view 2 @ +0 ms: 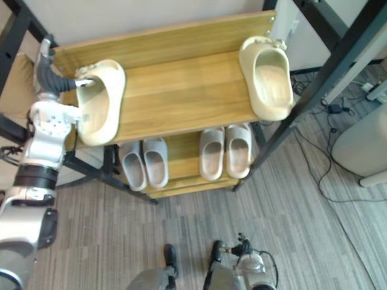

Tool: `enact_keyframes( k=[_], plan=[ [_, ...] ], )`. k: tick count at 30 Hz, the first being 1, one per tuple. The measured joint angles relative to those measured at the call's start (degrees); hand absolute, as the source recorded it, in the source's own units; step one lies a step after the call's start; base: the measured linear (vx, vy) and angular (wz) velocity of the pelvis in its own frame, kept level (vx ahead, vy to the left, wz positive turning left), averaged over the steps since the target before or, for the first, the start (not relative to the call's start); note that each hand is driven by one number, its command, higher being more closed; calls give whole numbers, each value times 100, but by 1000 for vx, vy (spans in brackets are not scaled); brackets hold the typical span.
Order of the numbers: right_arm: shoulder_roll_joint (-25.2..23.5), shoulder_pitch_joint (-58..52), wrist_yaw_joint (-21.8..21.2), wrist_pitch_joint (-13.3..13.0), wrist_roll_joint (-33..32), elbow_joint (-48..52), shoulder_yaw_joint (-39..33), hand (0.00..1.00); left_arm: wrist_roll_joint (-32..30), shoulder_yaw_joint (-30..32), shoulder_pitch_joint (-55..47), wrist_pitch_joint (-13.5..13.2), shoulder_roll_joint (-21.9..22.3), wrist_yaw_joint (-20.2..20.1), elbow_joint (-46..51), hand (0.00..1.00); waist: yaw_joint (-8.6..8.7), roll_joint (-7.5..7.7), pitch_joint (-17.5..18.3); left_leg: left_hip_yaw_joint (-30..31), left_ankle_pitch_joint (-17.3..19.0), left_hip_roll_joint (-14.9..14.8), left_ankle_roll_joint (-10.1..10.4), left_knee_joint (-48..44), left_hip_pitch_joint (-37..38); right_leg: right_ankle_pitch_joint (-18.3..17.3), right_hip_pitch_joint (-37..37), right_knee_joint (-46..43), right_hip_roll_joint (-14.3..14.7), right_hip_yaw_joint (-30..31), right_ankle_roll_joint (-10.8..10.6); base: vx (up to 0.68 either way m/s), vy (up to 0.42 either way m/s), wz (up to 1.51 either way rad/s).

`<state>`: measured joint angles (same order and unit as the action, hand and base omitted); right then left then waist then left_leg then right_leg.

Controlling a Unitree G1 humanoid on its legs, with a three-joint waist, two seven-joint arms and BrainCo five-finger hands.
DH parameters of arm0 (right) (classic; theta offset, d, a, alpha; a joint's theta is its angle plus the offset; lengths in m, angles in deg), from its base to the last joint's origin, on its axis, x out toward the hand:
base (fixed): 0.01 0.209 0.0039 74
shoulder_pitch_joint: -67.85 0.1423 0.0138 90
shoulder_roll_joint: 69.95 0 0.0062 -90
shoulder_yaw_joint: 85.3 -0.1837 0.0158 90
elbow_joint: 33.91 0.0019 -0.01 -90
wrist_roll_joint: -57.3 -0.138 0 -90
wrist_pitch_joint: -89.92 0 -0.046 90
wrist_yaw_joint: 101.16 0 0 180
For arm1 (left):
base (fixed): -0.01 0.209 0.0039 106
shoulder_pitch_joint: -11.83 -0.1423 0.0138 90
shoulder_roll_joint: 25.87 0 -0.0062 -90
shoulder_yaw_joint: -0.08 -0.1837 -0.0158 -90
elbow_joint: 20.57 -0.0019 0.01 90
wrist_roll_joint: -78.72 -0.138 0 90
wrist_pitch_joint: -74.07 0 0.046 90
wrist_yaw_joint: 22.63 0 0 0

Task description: Organize the slippers on the shoe rack

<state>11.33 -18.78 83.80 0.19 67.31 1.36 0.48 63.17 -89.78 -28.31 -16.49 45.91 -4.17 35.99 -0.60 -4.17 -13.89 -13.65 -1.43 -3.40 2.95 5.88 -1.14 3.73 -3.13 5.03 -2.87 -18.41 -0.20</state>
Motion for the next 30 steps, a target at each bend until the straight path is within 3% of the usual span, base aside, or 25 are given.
enact_keyframes(
  k=[4, 5, 10, 30],
  plan=[
    [5, -12, 7, 0, -7, 0, -3, 0, -32, 0, 43, 4, -73, -2, -71, 0, 1, 6, -4, -27, -12, -16, 17, 0, -46, 12, -56, -3, 13, 30, 18, 6, 7, -4],
    [6, -6, 7, 0, -21, 3, -3, 0, -48, 0, 85, 12, -86, -8, -84, 100, -2, 9, -14, -30, -21, -24, 25, 0, -83, 11, -117, -54, 13, 37, 21, 0, 0, 0],
    [6, -11, 7, 1, -117, 7, -7, 0, -240, 0, 269, 13, -103, -54, -162, 100, -2, 66, -108, -47, -40, -29, 25, 0, -112, 4, -179, -104, 5, 54, 27, 0, 0, 0],
    [-13, -34, 17, -2, -340, 219, -12, 0, -211, -66, 471, 10, -174, -183, -406, 100, 26, 32, -145, -47, -104, -31, 21, 0, -194, 0, -285, -149, -7, 49, 13, 5, 4, 0]
  ],
)
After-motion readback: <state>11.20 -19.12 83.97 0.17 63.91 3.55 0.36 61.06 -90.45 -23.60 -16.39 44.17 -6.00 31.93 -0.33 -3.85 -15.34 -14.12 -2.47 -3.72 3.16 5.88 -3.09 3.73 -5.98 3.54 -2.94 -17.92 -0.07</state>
